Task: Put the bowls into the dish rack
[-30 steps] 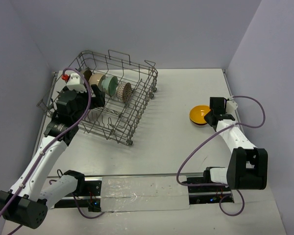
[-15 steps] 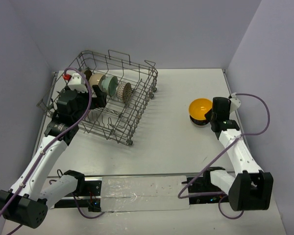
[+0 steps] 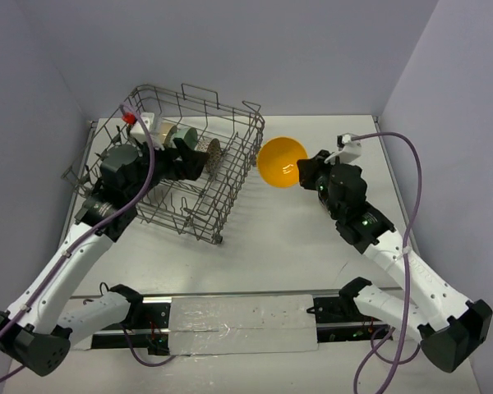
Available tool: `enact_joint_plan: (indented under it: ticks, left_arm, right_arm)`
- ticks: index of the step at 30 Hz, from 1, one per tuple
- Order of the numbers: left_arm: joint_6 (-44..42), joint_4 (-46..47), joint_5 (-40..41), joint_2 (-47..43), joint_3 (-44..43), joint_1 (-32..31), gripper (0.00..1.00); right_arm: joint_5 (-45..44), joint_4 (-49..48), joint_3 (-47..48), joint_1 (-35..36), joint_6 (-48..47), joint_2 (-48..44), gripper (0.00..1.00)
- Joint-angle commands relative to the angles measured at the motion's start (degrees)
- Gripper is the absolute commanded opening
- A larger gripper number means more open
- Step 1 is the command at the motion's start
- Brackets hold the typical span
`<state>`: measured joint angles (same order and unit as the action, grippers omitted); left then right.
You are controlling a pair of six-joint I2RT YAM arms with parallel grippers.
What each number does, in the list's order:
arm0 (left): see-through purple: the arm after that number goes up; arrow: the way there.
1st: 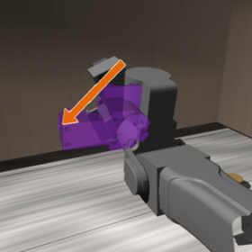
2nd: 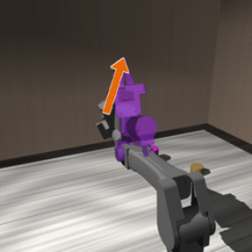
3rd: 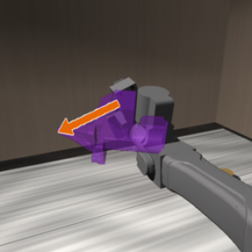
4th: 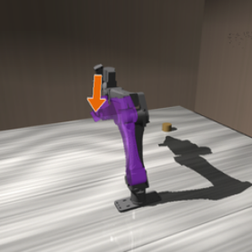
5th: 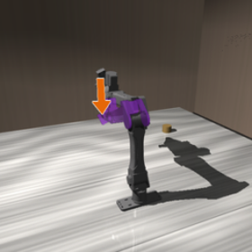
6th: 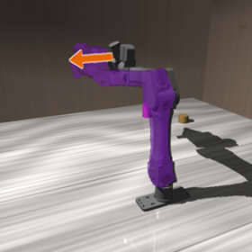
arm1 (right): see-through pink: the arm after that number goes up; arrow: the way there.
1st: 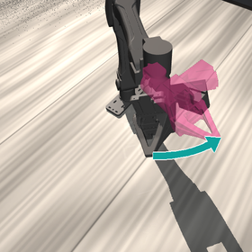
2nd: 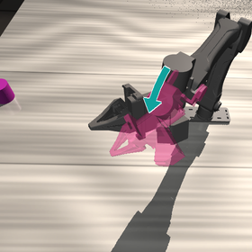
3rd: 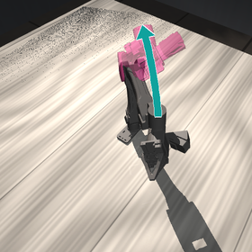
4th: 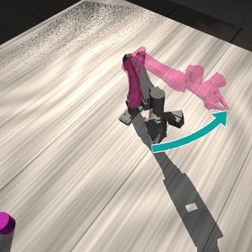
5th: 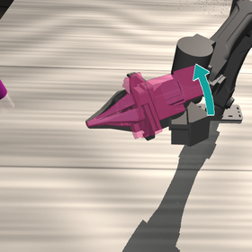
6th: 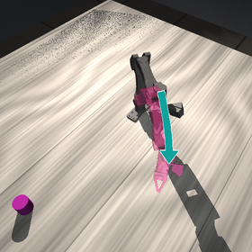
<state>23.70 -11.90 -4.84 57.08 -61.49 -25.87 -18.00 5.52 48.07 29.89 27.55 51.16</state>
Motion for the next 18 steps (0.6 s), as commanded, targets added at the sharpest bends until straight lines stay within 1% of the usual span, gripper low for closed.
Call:
enact_joint_plan:
  ticks: [1,3,4,8,11,12,14,15,17,18]
  left_arm:
    - [4.94,1.44,-0.18,2.59,-4.33,-8.02,0.99]
    - [5.39,1.7,2.37,4.0,-5.99,-10.77,0.99]
    - [5.65,1.53,3.51,5.4,-6.61,-13.22,0.99]
    - [5.04,-1.1,9.66,9.1,-10.22,-18.24,0.99]
    - [4.25,-2.07,13.18,11.38,-12.51,-21.41,0.94]
    - [3.98,-2.07,15.19,11.82,-13.12,-22.11,0.89]
    - [3.02,-2.42,18.27,13.4,-13.82,-24.22,0.82]
    - [2.49,-3.21,19.77,13.93,-14.78,-24.66,0.74]
    - [2.14,-4.09,23.02,15.6,-15.84,-25.98,0.65]
    - [2.05,-4.44,23.73,15.95,-16.46,-26.34,0.55]
  right_arm:
    - [-2.12,-8.77,4.83,4.55,-2.15,1.75,0.0]
    - [-2.3,-10.35,5.8,7.62,-2.94,2.63,0.0]
    - [-2.83,-10.87,6.06,8.51,-3.2,2.81,0.0]
    - [-3.79,-12.72,7.03,11.33,-4.34,3.25,0.0]
    - [-4.5,-13.43,7.56,13.0,-4.96,3.42,0.0]
    - [-4.85,-13.6,7.65,13.35,-5.14,3.42,0.0]
    - [-4.68,-14.13,7.56,13.88,-5.14,3.6,0.0]
    - [-4.59,-14.31,7.56,13.97,-5.05,3.6,0.0]
    - [-4.59,-14.57,7.47,14.49,-5.05,3.51,0.0]
    - [-4.5,-14.57,7.47,14.5,-5.05,3.6,0.0]
